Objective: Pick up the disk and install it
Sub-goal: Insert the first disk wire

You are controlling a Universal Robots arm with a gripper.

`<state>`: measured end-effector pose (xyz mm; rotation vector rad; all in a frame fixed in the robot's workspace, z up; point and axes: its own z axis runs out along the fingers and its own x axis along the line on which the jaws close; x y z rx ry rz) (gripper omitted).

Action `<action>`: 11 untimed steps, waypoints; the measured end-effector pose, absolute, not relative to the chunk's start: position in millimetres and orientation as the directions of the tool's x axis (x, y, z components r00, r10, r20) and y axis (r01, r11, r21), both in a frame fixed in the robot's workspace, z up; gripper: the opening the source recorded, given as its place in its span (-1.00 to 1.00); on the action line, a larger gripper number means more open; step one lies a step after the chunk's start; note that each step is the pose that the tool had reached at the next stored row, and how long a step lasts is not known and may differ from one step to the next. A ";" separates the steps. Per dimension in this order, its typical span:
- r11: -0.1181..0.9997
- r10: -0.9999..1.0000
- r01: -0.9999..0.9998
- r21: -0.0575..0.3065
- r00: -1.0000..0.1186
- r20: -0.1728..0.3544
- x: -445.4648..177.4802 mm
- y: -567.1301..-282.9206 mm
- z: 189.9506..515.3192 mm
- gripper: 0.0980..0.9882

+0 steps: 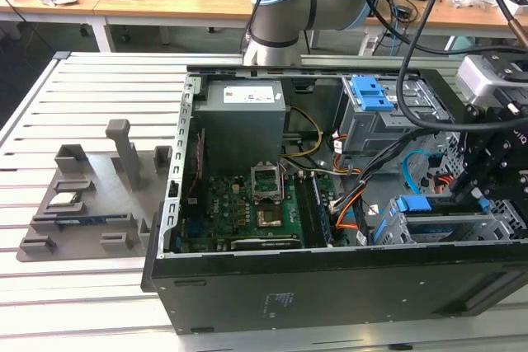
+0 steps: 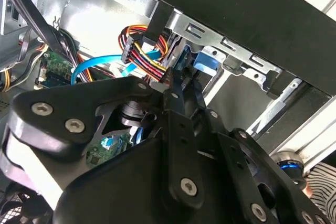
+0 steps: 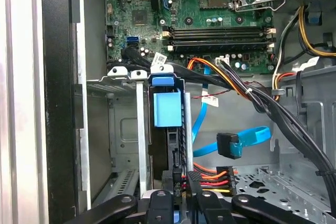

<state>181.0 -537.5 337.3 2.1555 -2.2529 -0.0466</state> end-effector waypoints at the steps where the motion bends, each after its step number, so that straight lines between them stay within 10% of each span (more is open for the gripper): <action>1: 0.044 -0.999 -0.998 0.038 -0.044 -0.003 181.0 -537.3 341.8 -0.67; 11: 0.044 -0.999 -0.998 0.037 -0.044 0.008 181.0 -529.5 389.9 -0.98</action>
